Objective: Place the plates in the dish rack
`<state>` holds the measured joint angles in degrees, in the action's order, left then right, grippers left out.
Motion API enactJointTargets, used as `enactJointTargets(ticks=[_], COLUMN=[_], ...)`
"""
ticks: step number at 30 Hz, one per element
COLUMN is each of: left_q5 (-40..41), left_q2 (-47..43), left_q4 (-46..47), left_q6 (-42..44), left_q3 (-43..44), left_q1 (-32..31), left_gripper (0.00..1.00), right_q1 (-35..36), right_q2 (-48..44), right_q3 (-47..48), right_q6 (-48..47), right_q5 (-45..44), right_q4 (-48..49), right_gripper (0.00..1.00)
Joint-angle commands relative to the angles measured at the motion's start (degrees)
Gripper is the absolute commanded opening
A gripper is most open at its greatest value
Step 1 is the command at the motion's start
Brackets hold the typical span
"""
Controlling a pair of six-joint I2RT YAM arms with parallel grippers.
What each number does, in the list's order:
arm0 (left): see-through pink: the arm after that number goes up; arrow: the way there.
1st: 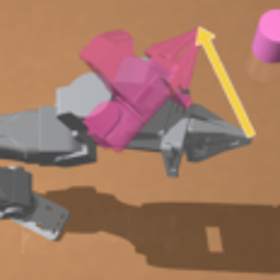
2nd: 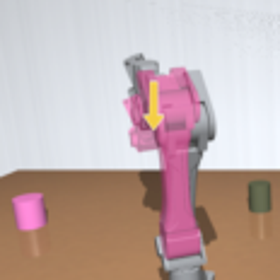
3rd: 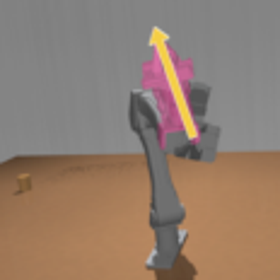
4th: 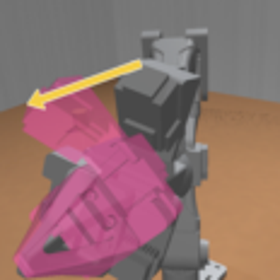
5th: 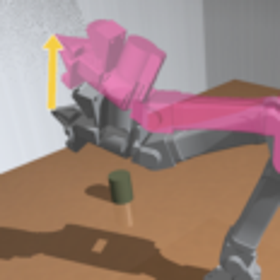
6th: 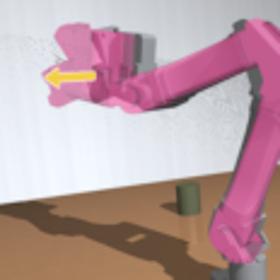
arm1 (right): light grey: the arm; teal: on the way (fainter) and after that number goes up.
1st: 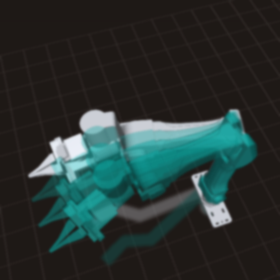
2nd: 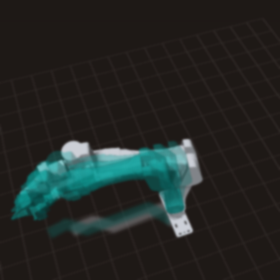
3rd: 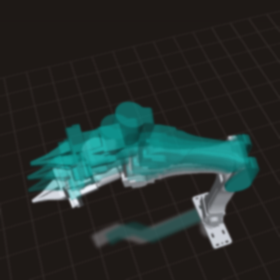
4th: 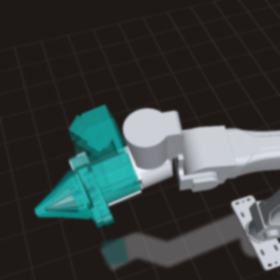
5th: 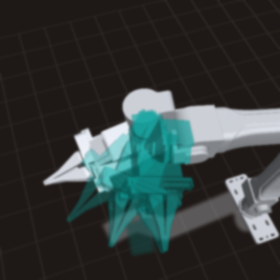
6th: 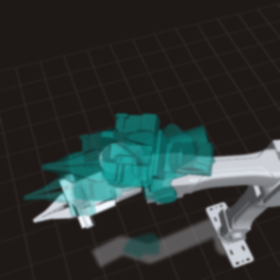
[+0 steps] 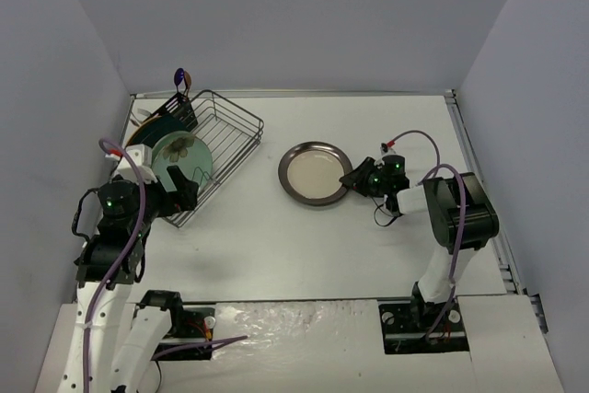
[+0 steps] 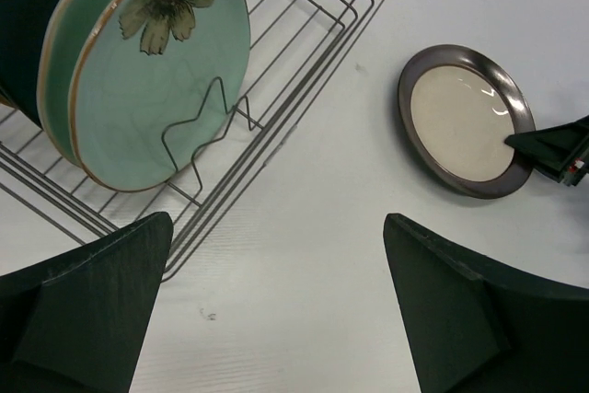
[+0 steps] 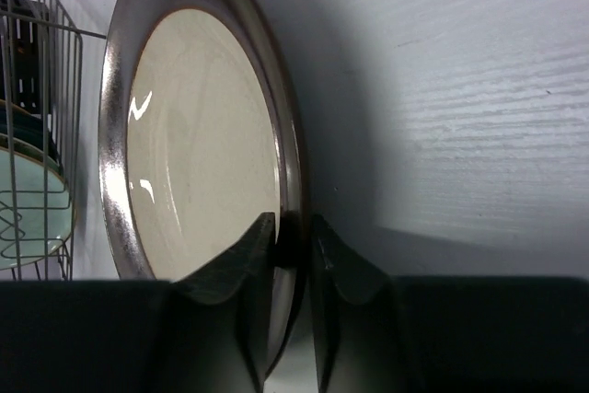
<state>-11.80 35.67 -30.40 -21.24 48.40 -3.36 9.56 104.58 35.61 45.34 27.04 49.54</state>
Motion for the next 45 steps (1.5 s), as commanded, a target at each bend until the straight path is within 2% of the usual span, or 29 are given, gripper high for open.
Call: enactJointTargets(ticks=[1,6,16,20,27,33,40,42,45], left_q5=[-4.75,-8.45,-11.91,-10.71,-2.86,-1.05,2.59,3.35,4.9], left_q2=[0.01,0.26,3.57,6.67,15.81,23.27,29.91,31.16,30.75], left_q4=[6.35,10.36,18.32,22.28,30.77,37.73,40.56,40.98,41.38], left_q6=[-5.45,-11.03,-22.6,-24.88,-26.19,-29.4,-30.96,-31.53,-32.11], left_q3=[0.29,-1.66,-3.05,-2.96,-0.53,2.74,6.7,7.15,6.79], left_q1=[0.06,-0.15,-1.85,-6.37,-19.2,-24.06,-29.47,-30.17,-30.49], left_gripper=[0.97,0.97,0.97,0.97,0.97,0.96,0.88,0.78,0.57], right_q1=[0.01,-0.49,-0.51,-0.42,0.27,1.64,2.45,2.48,2.56], right_q2=[0.07,-4.0,-21.51,-26.07,-29.49,-31.53,-32.84,-33.12,-33.48], right_q3=[-0.37,-1.2,-0.56,-0.28,-2.12,-2.87,-3.37,-3.62,-4.08], right_q6=[-0.72,2.52,11.89,15.54,24.0,26.65,26.85,26.78,25.15], right_q5=[0.44,5.24,12.95,15.3,18.6,19.32,19.54,19.63,19.71], right_q4=[1.36,4.87,6.71,8.27,17.42,20.94,21.71,21.52,20.32], right_gripper=[0.03,0.0,0.0,0.0,0.0,0.0,0.0,0.0,0.0])
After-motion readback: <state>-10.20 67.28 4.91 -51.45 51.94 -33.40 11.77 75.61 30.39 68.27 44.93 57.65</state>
